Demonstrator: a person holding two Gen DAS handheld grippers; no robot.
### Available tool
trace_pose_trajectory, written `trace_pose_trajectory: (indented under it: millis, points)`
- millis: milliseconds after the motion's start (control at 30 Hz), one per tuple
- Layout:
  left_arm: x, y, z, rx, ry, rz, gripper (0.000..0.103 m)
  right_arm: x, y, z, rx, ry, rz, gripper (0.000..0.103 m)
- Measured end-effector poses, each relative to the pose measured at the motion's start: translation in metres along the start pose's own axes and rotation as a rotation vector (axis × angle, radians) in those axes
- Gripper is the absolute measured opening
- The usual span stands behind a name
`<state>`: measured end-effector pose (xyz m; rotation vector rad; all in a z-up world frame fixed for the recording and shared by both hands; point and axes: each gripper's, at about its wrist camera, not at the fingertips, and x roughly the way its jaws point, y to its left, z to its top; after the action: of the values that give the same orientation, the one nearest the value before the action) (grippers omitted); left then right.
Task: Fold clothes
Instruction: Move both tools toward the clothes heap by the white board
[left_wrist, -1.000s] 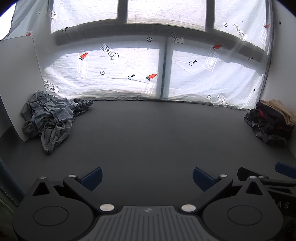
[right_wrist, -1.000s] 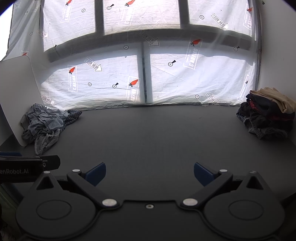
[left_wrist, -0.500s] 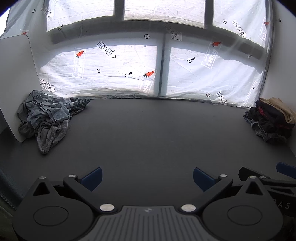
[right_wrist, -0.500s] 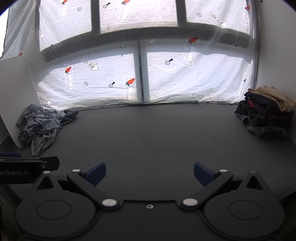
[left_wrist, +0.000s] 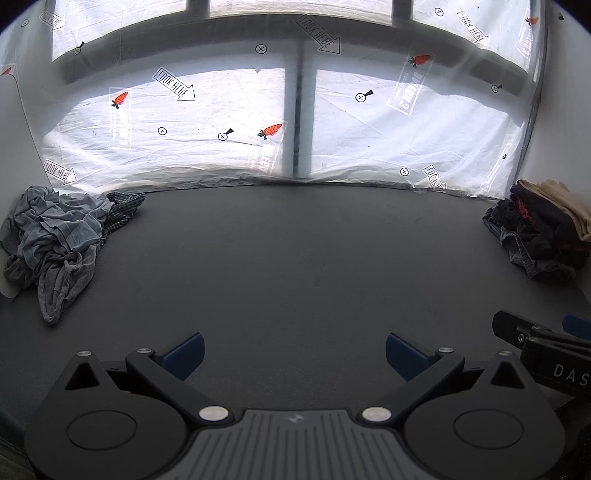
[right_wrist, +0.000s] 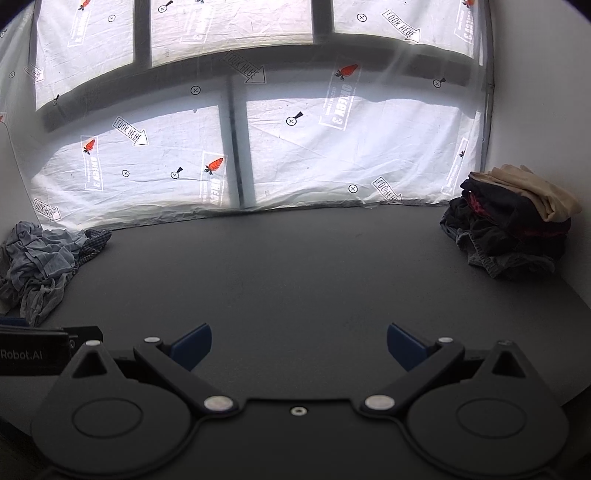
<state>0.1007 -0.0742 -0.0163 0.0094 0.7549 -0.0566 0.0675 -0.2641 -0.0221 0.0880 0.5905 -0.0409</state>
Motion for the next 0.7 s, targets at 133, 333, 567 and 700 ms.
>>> trace_pose_trajectory:
  millis: [133,333,567,700]
  points:
    - [0.023,-0.014,0.03,-0.02,0.03,-0.027,0.103,0.025,-0.018,0.026,0.069,-0.003,0.008,0.103]
    - [0.047,-0.004,0.049,-0.098,0.057,0.0,0.103,0.072,-0.027,0.053,0.141,-0.01,0.048,0.103]
    - [0.077,0.061,0.063,-0.243,0.139,0.096,0.103,0.122,0.016,0.06,0.062,0.109,0.126,0.103]
    - [0.102,0.11,0.076,-0.265,0.171,0.17,0.103,0.154,0.06,0.062,-0.011,0.138,0.135,0.103]
